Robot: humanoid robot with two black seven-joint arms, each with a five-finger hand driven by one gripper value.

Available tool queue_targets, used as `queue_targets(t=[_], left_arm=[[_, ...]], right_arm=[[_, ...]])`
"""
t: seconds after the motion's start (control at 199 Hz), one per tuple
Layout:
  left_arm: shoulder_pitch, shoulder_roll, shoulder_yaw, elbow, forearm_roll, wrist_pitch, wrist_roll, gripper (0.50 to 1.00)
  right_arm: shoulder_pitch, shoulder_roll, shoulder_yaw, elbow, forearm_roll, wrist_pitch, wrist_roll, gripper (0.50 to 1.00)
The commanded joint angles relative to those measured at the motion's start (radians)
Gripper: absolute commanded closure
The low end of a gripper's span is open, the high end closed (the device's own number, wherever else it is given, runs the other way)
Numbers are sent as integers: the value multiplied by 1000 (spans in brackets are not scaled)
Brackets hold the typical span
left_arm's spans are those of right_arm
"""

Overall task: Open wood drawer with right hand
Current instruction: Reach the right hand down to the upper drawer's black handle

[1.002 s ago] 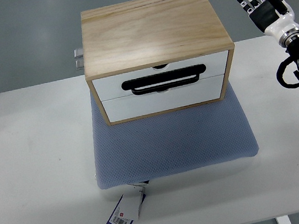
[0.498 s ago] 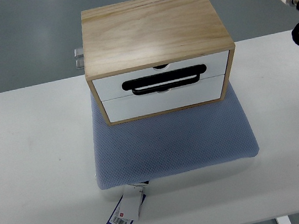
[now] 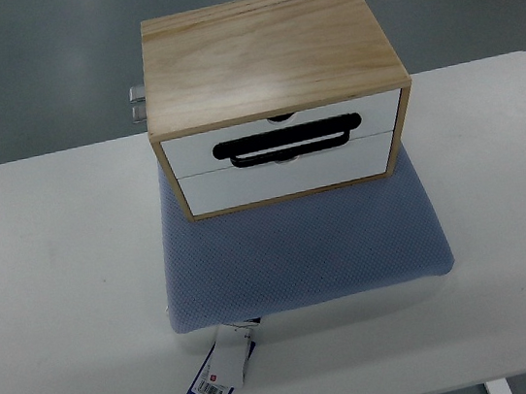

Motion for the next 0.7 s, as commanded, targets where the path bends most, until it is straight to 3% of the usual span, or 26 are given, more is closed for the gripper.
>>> queue_targets(t=[0.0,0.076,0.081,0.161,0.227,0.232,0.287,0.292,0.332,0.458,0.584,0.695], left_arm=[[0,0,1,-1,0,0,0,500],[0,0,1,0,-2,2,0,500],[0,0,1,0,0,0,0,500],[0,0,0,-1,0,0,0,500],[0,0,0,-1,0,0,0,500],[0,0,-2,-1,0,0,0,500],[0,0,-2,-3,0,2,0,500],[0,0,-2,-1,-2,2,0,500],[0,0,-2,0,-2,2,0,500],[0,0,-2,0,-3,2,0,500],[0,0,0,0,-2,2,0,500],[0,0,-2,-1,-2,2,0,500]], right_arm=[[103,31,-202,120,0,1,-77,556],[120,39,-233,143,0,2,-86,556],[162,60,-283,199,0,2,-103,556],[235,76,-349,307,3,1,-166,556],[242,77,-352,320,5,-1,-177,556],[273,94,-358,374,9,-5,-230,556],[278,97,-358,383,11,-6,-240,556],[293,108,-361,411,18,-7,-273,556],[296,110,-363,429,25,-4,-295,556],[298,108,-381,475,32,24,-317,556],[296,105,-409,502,65,116,-320,556],[293,107,-407,514,101,120,-346,556]])
